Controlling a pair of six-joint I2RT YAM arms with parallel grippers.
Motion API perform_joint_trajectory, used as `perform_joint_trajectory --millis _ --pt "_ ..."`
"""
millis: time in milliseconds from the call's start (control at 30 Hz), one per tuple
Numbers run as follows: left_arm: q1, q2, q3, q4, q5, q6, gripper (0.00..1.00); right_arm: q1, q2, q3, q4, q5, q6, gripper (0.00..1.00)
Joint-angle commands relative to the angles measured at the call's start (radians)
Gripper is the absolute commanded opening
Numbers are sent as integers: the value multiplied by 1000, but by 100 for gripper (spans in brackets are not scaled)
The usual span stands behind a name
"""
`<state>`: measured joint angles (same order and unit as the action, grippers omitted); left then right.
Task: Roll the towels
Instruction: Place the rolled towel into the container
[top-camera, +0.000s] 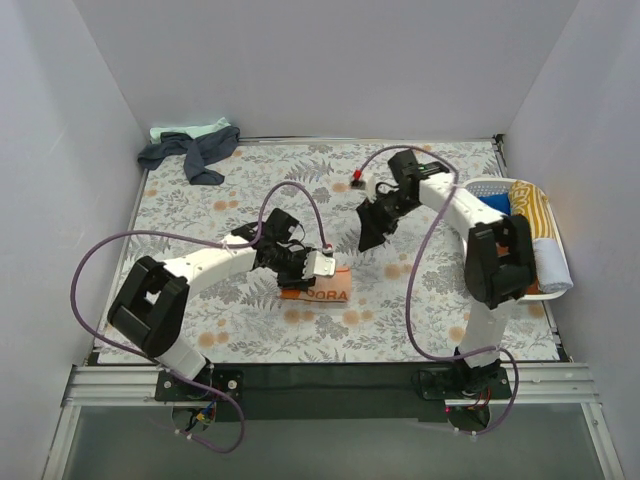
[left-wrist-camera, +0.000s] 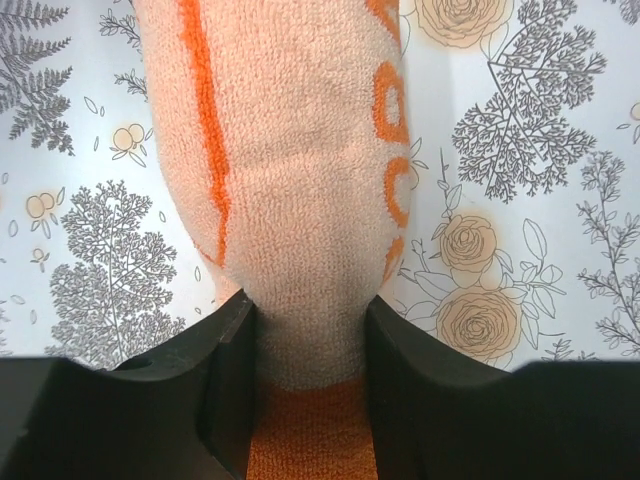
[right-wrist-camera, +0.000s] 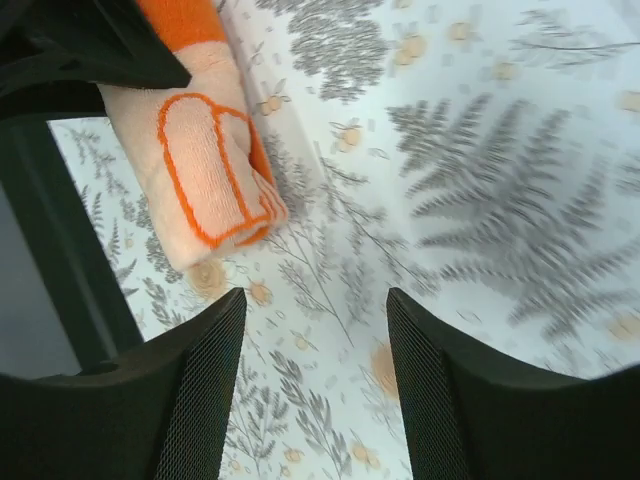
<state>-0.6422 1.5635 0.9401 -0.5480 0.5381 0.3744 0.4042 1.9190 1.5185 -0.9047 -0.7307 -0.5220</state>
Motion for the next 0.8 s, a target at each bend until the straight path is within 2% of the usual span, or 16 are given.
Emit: perform_joint_trajectory --millis 0,67,167,200,267,300,333,500,633,667,700,767 --pt "27 108 17 -276 146 -14 19 -42 -191 -52 107 62 97 54" --pt "56 165 60 -319 186 -11 19 -39 -298 -139 189 73 120 52" --pt "96 245 114 -360 224 -9 19 -1 -409 -231 249 103 131 42" --pt "107 265 127 -371 235 -9 19 46 -432 -257 260 120 128 38" --pt "131 308 164 -394 259 -5 19 111 -483 -334 311 221 111 38" --pt "139 319 173 -400 263 -5 19 189 -533 -359 329 262 100 39" --pt "150 331 184 -415 267 -5 19 229 -554 -379 349 355 90 40" --pt "165 404 239 -440 283 1 19 430 -568 -437 444 546 37 54" --pt "176 457 272 -469 309 14 19 524 -529 -449 495 651 -15 61" --pt "179 472 281 -477 313 17 19 539 -520 -460 524 663 -29 68" --pt "184 484 287 -481 316 17 19 564 -515 -468 538 668 -54 85" --pt "197 520 313 -503 339 29 19 585 -497 -486 575 677 -68 86"
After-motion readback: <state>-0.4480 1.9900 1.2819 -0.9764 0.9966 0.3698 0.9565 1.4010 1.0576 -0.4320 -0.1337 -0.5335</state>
